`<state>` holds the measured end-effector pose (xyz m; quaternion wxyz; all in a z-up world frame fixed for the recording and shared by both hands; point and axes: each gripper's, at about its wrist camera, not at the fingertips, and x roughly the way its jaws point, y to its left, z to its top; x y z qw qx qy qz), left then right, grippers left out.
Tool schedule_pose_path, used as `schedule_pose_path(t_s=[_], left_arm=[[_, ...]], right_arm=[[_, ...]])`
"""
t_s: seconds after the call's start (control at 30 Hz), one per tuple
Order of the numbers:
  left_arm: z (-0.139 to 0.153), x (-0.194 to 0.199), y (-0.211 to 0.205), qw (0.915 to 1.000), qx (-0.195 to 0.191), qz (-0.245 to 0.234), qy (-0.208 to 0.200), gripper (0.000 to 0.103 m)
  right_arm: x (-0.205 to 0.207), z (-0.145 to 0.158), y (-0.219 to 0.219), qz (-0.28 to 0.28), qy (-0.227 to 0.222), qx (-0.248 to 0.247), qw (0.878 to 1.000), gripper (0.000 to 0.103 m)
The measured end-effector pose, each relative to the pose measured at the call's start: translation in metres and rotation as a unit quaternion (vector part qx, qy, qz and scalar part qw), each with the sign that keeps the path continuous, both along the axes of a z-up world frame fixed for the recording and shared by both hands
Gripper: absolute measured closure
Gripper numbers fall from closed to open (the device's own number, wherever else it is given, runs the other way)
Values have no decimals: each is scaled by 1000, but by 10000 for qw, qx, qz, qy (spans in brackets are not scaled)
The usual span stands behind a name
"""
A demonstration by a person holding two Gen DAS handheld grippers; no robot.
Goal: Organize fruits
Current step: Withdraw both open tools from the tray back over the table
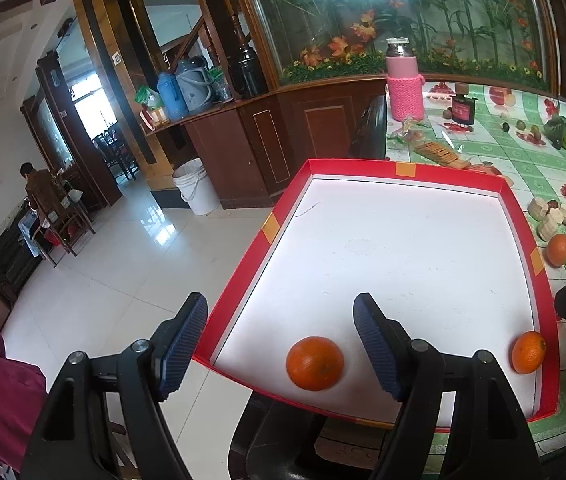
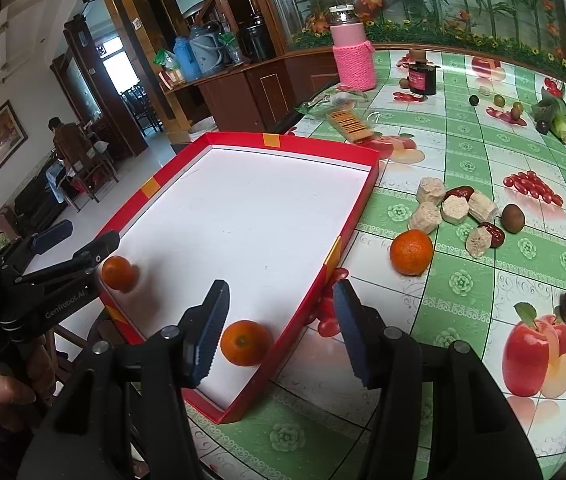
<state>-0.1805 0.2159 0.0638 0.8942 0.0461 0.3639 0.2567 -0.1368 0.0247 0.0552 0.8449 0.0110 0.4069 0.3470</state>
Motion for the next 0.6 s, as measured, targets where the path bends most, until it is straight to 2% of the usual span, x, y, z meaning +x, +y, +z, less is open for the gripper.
schedule_pose_path(t_s=[0.6], left_arm=[[-6,3,-15,9999,33,-72,139,27]], right_arm=[[5,-2,-16,-154,102,125,9998,47]])
